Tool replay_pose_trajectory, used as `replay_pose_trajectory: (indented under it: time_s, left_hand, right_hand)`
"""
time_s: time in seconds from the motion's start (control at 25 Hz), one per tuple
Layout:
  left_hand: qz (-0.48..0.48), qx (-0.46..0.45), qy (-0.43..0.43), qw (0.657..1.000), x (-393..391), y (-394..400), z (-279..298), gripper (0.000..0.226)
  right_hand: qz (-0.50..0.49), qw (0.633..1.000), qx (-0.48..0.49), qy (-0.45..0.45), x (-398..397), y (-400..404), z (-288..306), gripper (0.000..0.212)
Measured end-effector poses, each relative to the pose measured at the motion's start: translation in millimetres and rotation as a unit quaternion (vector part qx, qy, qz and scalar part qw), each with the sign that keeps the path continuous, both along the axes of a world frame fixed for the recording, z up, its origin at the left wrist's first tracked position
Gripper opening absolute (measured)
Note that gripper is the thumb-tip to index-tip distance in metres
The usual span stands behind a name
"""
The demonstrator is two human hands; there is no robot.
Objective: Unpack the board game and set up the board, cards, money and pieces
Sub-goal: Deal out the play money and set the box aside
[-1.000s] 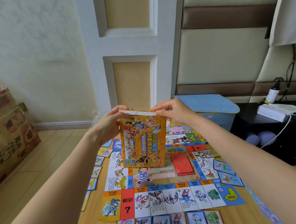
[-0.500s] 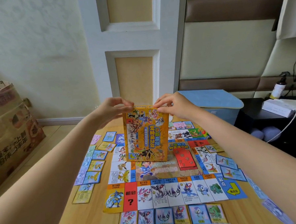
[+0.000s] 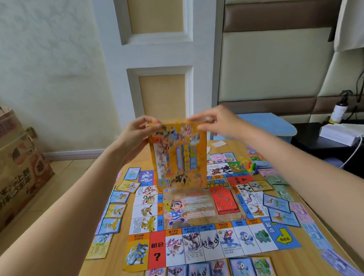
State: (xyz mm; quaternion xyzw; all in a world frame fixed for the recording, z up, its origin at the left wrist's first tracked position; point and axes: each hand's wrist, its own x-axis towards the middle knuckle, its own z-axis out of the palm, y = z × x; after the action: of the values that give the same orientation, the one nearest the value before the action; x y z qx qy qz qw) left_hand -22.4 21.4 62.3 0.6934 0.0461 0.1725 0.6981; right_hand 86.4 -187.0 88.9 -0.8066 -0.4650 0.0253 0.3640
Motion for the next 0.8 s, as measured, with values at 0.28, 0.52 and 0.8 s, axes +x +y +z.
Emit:
replay_pose_trajectory:
  time_s: [0.28,0.52,0.8]
  left_hand:
    - [0.138,0.084,-0.022,0.987,42,-4,6,0.030]
    - [0.146,0.188,0.065,0.969,85,-11,-28,0.028]
    - [0.086,0.375,0.137,0.913,134,-36,-48,0.030]
  right_hand:
    - [-0.202,0.883,0.370,0.208,67,-35,17,0.024]
    - [-0.293,0.671,0.521,0.438,110,-53,-29,0.014]
    - [-0.335,0.617,0.520,0.487,142,-52,-71,0.042]
